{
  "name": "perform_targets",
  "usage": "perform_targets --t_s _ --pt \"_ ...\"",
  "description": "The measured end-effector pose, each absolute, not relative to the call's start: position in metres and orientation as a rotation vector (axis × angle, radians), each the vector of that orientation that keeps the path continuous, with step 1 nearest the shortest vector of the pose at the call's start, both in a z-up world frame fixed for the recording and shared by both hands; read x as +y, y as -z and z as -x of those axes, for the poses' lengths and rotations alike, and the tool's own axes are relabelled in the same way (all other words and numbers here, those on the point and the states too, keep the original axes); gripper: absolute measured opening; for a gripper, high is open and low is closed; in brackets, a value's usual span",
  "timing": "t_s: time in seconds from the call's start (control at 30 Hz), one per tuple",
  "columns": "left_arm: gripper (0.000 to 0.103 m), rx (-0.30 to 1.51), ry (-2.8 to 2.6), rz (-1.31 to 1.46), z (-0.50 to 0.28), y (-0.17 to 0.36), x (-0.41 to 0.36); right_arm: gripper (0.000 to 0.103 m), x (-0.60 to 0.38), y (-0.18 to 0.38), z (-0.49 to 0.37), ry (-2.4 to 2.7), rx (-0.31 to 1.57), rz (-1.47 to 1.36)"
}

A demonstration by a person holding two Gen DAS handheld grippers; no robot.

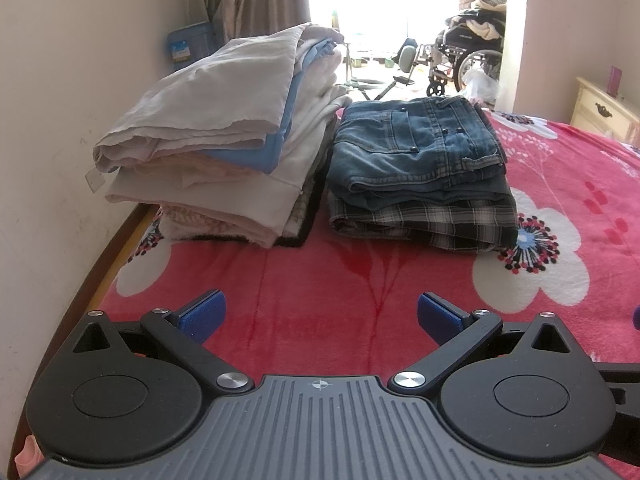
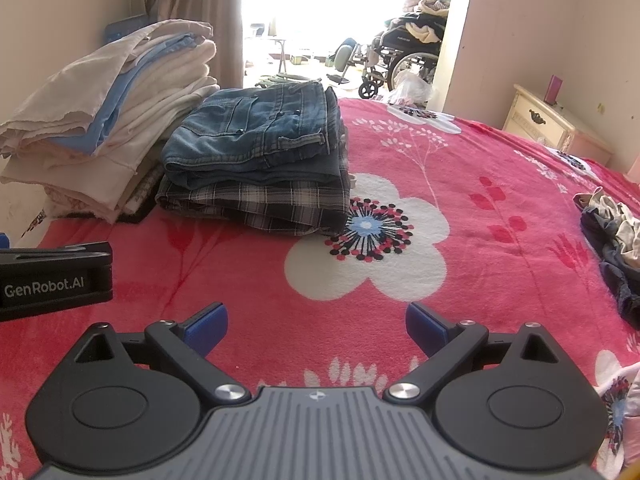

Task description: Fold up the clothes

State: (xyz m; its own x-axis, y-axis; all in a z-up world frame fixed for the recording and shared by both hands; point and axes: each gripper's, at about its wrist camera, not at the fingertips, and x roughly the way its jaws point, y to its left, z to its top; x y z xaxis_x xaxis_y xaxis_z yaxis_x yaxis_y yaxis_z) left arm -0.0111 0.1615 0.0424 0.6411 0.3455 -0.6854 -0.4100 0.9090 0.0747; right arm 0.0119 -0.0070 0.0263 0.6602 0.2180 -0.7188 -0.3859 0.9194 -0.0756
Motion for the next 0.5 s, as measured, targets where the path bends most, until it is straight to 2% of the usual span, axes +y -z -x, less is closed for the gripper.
perform_targets --t_s 0.5 --pt "0.103 0.762 -0.433 0.096 0.0113 -0.0434 0.1630 0.098 -0.0059 -0.0266 -0.0118 -0.350 0.780 0.236"
